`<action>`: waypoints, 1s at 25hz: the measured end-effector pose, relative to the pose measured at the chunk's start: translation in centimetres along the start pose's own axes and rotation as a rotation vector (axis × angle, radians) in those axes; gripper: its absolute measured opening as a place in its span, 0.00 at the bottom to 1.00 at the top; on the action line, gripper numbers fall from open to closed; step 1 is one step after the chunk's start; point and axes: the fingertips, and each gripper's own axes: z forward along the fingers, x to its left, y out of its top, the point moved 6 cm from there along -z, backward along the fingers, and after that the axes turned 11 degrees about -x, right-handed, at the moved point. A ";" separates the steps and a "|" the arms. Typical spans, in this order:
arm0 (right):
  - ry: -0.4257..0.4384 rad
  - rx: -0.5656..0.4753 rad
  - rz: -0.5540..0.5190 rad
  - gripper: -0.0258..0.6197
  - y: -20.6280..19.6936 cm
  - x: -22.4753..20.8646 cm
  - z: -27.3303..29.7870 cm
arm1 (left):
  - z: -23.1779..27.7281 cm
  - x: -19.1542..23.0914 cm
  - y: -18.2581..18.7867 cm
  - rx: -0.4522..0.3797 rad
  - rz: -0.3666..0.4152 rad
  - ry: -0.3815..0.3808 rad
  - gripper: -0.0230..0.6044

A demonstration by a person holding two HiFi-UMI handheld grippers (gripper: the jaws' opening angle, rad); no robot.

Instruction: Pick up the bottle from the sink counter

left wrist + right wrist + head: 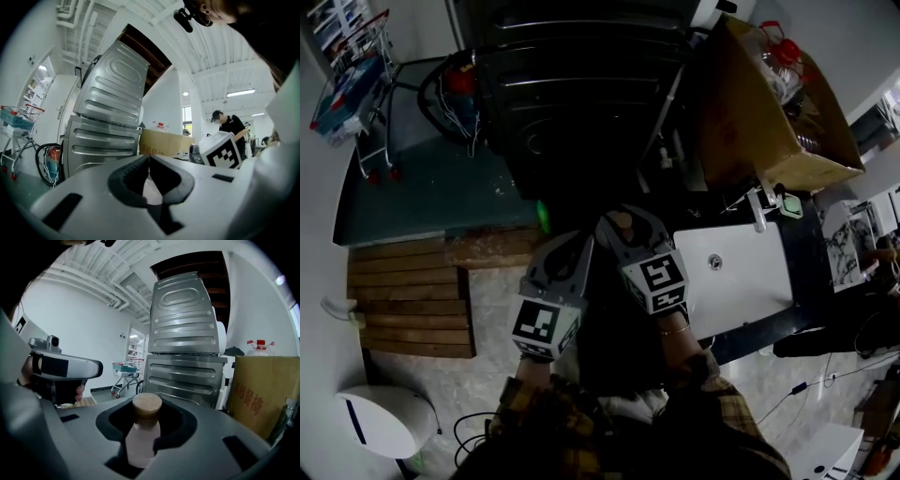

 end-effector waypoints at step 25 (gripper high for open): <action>-0.009 -0.189 -0.071 0.23 11.3 4.0 -12.1 | -3.4 -5.9 8.7 -0.135 0.022 -0.106 0.07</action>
